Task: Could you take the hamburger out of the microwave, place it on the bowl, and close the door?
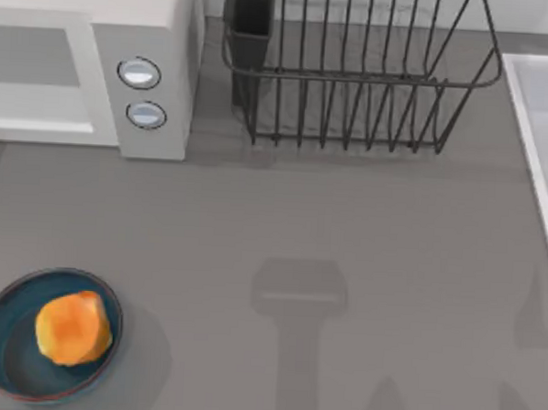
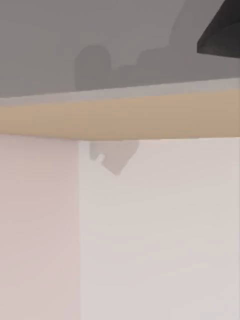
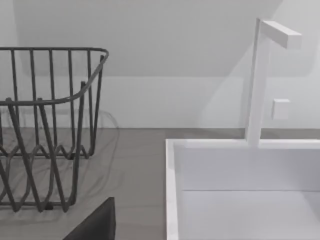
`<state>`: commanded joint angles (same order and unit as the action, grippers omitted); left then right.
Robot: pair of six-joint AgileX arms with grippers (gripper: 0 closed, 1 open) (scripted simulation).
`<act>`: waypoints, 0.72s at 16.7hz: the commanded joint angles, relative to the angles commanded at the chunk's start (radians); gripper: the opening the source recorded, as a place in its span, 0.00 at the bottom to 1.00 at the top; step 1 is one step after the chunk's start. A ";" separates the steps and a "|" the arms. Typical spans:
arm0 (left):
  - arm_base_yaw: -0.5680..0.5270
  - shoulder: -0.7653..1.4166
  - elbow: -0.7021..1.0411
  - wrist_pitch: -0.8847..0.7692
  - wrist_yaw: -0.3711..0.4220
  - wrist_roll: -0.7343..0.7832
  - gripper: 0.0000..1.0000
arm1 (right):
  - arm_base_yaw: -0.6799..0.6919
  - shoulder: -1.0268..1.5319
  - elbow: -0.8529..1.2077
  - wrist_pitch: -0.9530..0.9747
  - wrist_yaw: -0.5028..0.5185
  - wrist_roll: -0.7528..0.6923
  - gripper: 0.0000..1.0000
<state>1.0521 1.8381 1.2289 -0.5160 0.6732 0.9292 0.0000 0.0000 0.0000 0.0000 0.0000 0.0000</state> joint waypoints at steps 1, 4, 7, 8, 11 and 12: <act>0.001 0.014 -0.029 0.044 0.001 0.001 0.00 | 0.000 0.000 0.000 0.000 0.000 0.000 1.00; 0.003 0.043 -0.090 0.125 0.002 0.002 0.00 | 0.000 0.000 0.000 0.000 0.000 0.000 1.00; 0.003 0.046 -0.095 0.131 0.002 0.002 0.00 | 0.000 0.000 0.000 0.000 0.000 0.000 1.00; -0.001 0.041 -0.094 0.128 0.003 0.002 0.00 | 0.000 0.000 0.000 0.000 0.000 0.000 1.00; -0.023 0.003 -0.134 0.151 -0.008 -0.022 0.00 | 0.000 0.000 0.000 0.000 0.000 0.000 1.00; -0.039 -0.026 -0.168 0.168 -0.016 -0.040 0.00 | 0.000 0.000 0.000 0.000 0.000 0.000 1.00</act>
<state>1.0132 1.8121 1.0613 -0.3479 0.6570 0.8896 0.0000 0.0000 0.0000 0.0000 0.0000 0.0000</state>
